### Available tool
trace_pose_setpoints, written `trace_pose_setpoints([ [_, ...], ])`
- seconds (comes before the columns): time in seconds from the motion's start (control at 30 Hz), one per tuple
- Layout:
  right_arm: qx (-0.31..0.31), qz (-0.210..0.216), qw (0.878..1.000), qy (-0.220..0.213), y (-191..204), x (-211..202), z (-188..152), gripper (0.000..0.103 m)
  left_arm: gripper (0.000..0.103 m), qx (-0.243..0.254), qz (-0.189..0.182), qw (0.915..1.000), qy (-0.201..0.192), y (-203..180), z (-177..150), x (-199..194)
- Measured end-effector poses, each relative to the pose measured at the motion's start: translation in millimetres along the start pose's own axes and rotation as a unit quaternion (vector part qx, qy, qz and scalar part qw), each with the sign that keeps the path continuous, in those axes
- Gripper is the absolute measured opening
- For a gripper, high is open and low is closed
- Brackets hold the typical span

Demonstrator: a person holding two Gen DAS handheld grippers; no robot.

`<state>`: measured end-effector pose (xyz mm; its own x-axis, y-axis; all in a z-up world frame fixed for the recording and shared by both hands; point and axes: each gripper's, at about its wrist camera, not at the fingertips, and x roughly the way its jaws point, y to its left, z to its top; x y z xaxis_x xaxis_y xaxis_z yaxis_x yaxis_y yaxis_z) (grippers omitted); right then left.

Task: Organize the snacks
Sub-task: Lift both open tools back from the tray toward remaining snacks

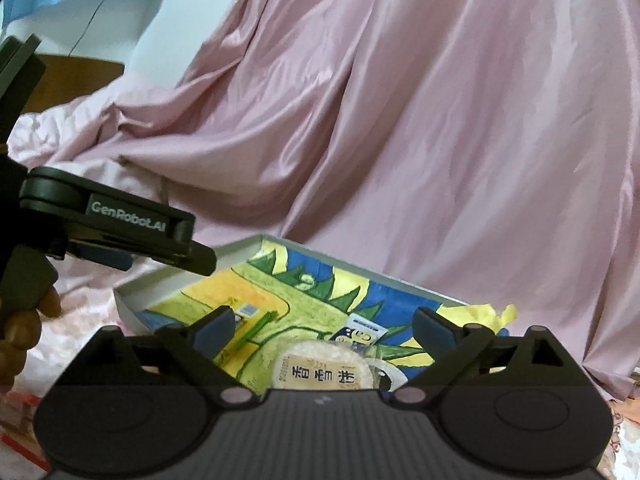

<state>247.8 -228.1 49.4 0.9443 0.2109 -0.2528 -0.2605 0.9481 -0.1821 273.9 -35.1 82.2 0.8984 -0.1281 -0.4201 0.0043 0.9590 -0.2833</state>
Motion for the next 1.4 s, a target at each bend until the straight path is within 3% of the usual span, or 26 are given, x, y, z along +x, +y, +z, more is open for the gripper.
trace_pose_setpoints([
  [0.37, 0.028, -0.01, 0.999, -0.042, 9, -71, 5, 0.103, 0.102, 0.014, 0.005, 0.9994, -0.031, 5, -11, -72],
  [0.73, 0.056, -0.019, 0.997, -0.049, 27, -131, -6, 0.103, 0.102, 0.035, 0.017, 0.9978, -0.054, 18, -35, -141],
  [1.07, 0.085, -0.026, 0.995, -0.036, 47, -174, -32, 0.103, 0.102, 0.045, 0.029, 0.9977, -0.041, 37, -66, -184],
  [1.4, 0.096, -0.021, 0.995, -0.004, 62, -197, -55, 0.103, 0.102, 0.081, 0.035, 0.9961, 0.002, 54, -104, -207],
])
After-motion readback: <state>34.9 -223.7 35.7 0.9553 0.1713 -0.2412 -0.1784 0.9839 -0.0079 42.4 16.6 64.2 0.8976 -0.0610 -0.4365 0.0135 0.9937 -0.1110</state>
